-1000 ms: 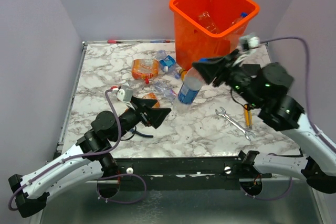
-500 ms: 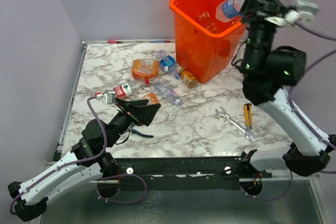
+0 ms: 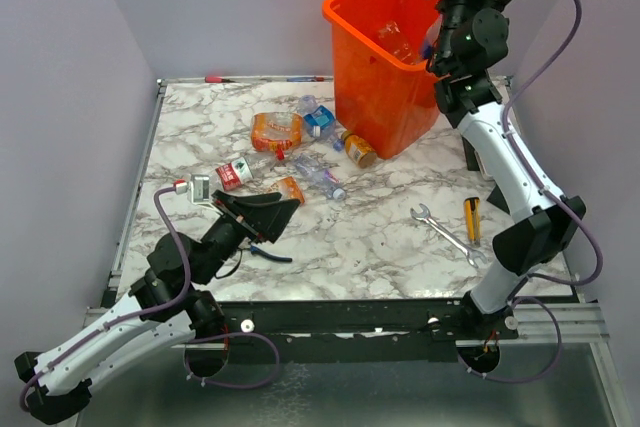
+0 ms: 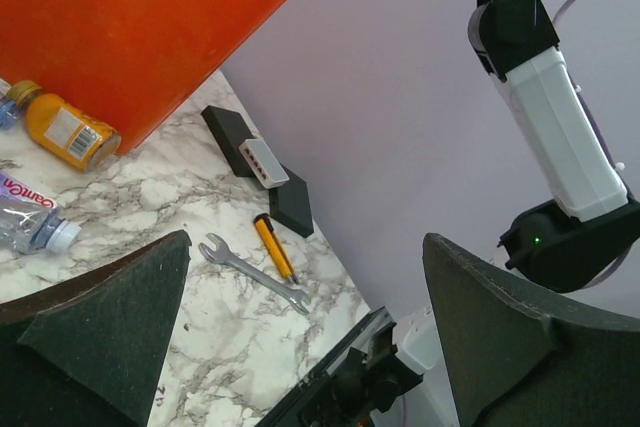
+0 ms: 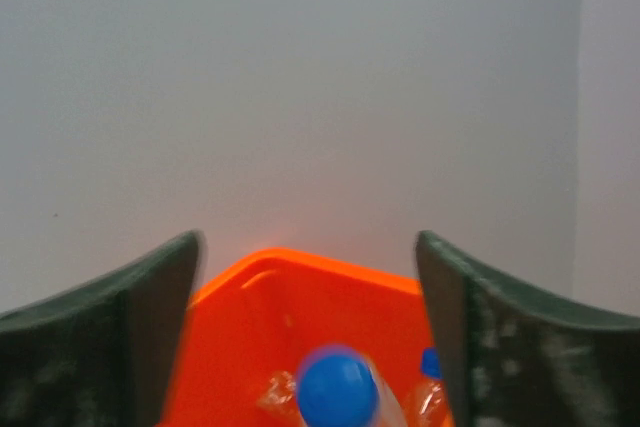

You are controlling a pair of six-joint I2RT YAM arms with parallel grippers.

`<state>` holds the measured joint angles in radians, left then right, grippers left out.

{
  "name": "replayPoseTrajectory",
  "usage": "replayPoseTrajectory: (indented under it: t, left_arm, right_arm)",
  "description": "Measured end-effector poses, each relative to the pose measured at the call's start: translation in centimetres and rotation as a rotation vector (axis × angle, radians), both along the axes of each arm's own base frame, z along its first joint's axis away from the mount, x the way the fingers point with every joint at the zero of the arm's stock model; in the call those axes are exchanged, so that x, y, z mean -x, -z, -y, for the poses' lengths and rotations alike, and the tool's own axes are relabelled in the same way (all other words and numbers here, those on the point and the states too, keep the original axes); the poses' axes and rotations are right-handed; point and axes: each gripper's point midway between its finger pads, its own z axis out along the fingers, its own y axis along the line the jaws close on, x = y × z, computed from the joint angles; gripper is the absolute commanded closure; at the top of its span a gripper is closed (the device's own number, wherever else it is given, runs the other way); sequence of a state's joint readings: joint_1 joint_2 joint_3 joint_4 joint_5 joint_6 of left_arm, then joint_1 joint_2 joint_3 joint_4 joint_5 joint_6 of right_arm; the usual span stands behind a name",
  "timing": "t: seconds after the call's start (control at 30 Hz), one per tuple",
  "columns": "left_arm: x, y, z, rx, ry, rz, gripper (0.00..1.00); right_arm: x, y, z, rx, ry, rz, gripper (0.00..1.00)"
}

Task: Put the plastic bottles in the bin
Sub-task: Place the plastic bottle in the trash bin.

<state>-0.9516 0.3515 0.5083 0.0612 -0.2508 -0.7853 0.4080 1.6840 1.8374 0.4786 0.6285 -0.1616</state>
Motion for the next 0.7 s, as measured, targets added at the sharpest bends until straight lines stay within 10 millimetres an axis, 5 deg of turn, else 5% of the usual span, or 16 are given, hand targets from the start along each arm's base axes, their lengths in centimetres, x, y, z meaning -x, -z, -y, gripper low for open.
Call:
replayPoseTrajectory:
  t: [0.13, 0.3, 0.37, 0.5, 0.6, 0.7]
  left_arm:
    - [0.1, 0.1, -0.1, 0.001, 0.000, -0.004, 0.01]
    - [-0.3, 1.6, 0.3, -0.035, -0.002, -0.037, 0.01]
    - [-0.7, 2.7, 0.8, -0.067, -0.004, -0.062, 0.01]
    - [-2.0, 6.1, 1.9, -0.180, -0.032, -0.144, 0.01]
    - [-3.2, 8.5, 2.0, -0.277, -0.082, -0.208, 0.01]
    - [-4.3, 10.2, 1.3, -0.356, -0.160, -0.255, 0.01]
  right_arm:
    - [-0.7, 0.3, -1.4, -0.034, -0.101, -0.031, 0.00]
    - [1.9, -0.6, -4.3, -0.088, -0.350, -0.037, 0.00]
    - [5.5, -3.5, -3.9, -0.105, -0.416, 0.029, 0.01]
    - [13.9, -4.3, -4.4, -0.104, -0.637, 0.081, 0.00]
    - [19.5, -2.5, -4.4, -0.105, -0.765, 0.091, 0.00]
    - [23.2, 0.7, -4.5, -0.129, -0.862, 0.058, 0.00]
